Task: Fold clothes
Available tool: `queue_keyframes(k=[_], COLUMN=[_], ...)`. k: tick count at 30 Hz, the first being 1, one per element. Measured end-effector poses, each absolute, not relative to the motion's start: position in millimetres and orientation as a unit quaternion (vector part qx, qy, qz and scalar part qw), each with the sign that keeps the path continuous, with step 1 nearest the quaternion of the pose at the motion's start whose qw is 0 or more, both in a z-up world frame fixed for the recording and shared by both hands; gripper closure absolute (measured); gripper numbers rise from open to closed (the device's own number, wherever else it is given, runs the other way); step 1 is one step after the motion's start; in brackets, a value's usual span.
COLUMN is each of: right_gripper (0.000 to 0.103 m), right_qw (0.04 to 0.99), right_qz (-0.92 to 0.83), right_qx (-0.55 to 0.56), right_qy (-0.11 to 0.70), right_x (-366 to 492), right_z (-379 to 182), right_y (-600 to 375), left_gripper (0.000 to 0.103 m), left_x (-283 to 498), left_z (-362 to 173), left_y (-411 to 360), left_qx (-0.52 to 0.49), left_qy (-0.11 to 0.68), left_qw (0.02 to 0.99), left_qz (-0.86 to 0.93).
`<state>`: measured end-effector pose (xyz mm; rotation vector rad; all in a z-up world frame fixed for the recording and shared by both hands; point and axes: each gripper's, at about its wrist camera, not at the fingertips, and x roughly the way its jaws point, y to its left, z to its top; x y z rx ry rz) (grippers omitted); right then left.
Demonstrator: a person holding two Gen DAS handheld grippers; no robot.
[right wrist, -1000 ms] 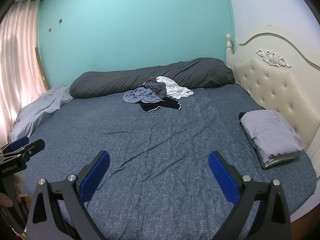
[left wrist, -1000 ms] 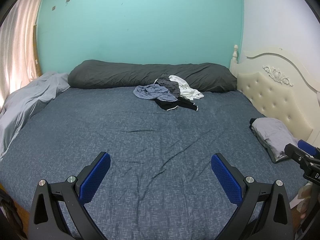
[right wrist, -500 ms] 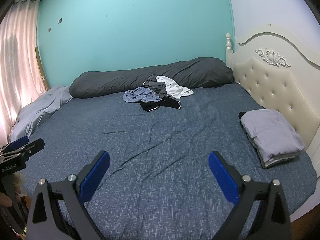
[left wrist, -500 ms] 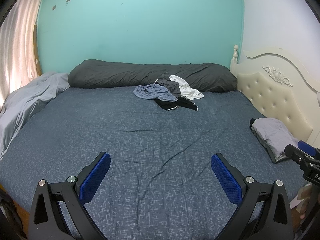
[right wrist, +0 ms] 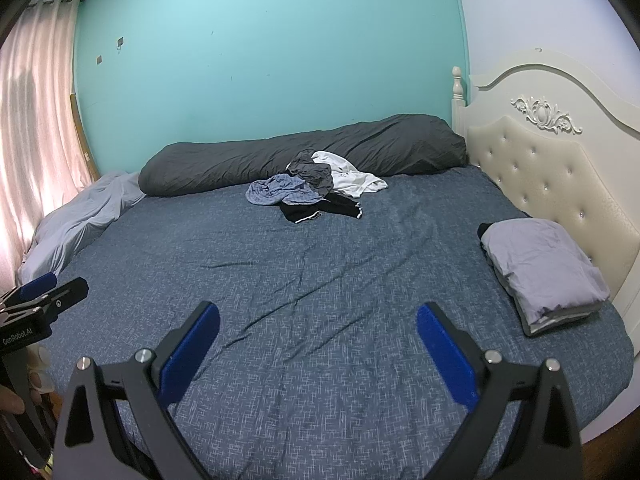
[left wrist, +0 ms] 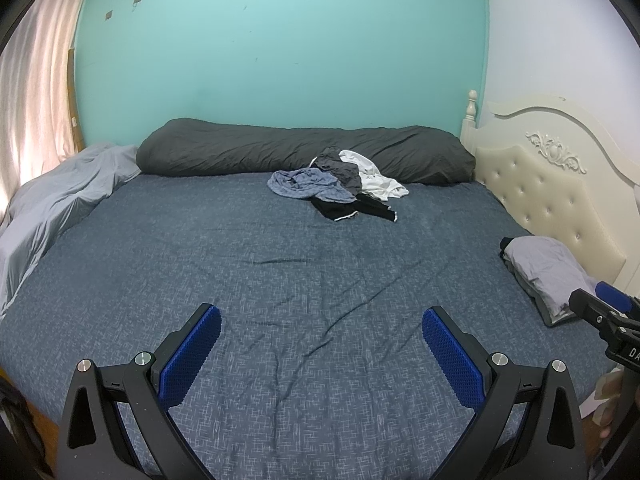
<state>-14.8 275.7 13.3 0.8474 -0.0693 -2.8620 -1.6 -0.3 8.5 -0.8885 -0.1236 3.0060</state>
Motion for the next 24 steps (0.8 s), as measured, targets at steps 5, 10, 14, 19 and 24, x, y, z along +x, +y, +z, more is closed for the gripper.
queue_keyframes(k=[5,10,14,19,24], right_gripper=[0.003,0.003,0.003,0.003,0.003], right_qw=[0.077,0.078,0.077,0.076,0.076], right_qz=[-0.956,-0.955,-0.955,-0.952,-0.95], right_qx=[0.283,0.284,0.287,0.294,0.303], right_qy=[-0.024,-0.024,-0.023,-0.02,-0.018], right_x=[-15,-16,-19,-29,-43], right_z=[13,13,12,5,-3], right_y=[276,276,277,276,274], left_gripper=[0.0,0.0,0.0,0.0,0.0], left_x=[-2,-4,-10,-23,-41], left_z=[9,8,5,-2,-11], left_y=[0,0,-4,-7,-10], left_qx=[-0.282,-0.284,-0.287,-0.294,-0.303], left_qy=[-0.039,-0.041,-0.048,-0.056,-0.066], left_qw=[0.001,0.002,0.002,0.002,-0.004], left_qz=[0.959,0.958,0.957,0.954,0.951])
